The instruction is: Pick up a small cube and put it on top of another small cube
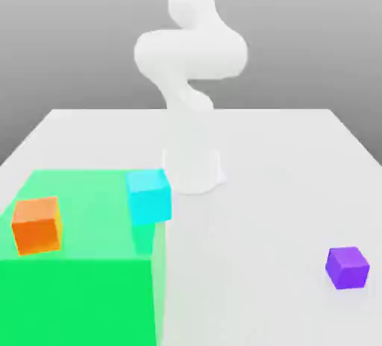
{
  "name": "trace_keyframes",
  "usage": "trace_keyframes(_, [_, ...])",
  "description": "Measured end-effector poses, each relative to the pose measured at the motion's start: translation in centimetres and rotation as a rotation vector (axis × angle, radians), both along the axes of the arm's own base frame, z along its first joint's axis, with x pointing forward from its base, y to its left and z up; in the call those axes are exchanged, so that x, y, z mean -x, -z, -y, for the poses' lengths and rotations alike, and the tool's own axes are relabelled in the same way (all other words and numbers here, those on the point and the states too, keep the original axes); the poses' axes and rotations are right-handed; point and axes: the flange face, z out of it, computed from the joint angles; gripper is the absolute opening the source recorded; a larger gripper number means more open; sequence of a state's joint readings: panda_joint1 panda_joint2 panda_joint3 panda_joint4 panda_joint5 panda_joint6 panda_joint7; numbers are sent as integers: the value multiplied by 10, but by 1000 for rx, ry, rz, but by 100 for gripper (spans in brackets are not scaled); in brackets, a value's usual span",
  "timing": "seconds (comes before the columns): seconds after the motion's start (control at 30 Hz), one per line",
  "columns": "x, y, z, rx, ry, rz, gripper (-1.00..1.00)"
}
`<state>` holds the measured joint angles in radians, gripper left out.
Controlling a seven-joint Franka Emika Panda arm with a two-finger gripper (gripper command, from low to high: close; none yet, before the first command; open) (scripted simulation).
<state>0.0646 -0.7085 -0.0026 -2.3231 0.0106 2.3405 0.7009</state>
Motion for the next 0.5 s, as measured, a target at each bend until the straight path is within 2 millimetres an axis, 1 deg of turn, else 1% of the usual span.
trace_keyframes(0.1, [-34, 54, -35, 73, -172, -83, 0])
trace_keyframes(0.17, [-50, 91, -60, 121, -285, -133, 0])
trace_keyframes(0.23, [-61, 129, -86, 168, -399, -181, 0])
trace_keyframes(0.3, [-67, 167, -112, 216, -514, -226, 0])
trace_keyframes(0.37, [-69, 207, -138, 263, -630, -270, 0])
trace_keyframes(0.43, [-66, 247, -163, 312, -748, -312, 0])
trace_keyframes(0.5, [-58, 287, -187, 360, -865, -353, 0])
